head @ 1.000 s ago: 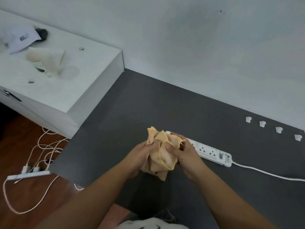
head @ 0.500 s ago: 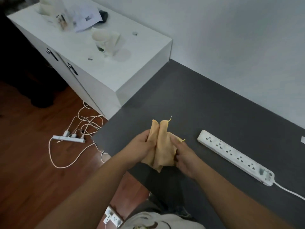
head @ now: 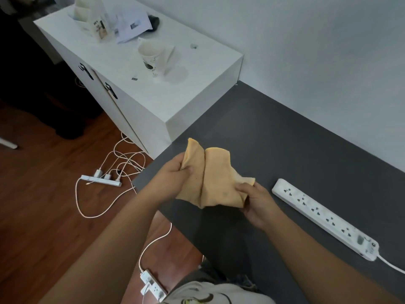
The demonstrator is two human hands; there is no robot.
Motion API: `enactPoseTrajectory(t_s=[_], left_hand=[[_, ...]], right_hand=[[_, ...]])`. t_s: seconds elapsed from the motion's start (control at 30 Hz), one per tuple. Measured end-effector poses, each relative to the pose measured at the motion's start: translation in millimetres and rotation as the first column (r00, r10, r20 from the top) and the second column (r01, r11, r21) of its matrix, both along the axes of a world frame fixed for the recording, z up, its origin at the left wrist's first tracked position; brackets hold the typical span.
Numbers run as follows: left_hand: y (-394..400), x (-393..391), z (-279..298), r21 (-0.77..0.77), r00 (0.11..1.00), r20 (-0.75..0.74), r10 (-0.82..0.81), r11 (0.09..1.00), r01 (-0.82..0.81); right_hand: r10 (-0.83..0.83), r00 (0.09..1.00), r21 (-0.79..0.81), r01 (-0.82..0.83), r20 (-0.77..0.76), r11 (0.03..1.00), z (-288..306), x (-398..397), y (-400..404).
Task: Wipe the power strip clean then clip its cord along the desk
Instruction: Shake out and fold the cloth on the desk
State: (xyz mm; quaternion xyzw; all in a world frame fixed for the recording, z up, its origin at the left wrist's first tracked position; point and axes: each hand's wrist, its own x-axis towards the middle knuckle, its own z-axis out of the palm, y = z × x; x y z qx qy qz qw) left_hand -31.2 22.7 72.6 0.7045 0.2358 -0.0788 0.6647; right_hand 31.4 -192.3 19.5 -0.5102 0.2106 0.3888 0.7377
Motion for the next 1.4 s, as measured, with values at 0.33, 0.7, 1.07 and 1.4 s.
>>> enactPoseTrajectory(t_s=[0.33,0.7,1.07,1.4], left_hand=[[-1.6,-0.7,8.7,-0.333,0.979,0.034,0.2,0.926,-0.177],[-19.9,-1.6,8.3,-0.336,0.969,0.176,0.172,0.936,-0.105],[-20.4,-13.6,-4.0,-0.606,0.959,0.045,0.281,0.77,-0.198],[-22.9,16.6,10.6,-0.655,0.98,0.075,-0.183,0.732,0.187]], right_hand=[[-0.116,0.992,0.299,0.126,-0.052,0.946,9.1,14.1,-5.8],[-0.046,0.988,0.313,0.091,-0.148,0.945,20.6,-11.4,27.0],[-0.105,0.985,0.16,0.083,0.136,0.984,46.8,26.7,24.4],[0.296,0.78,0.176,-0.455,0.552,0.873,125.2,60.2,9.4]])
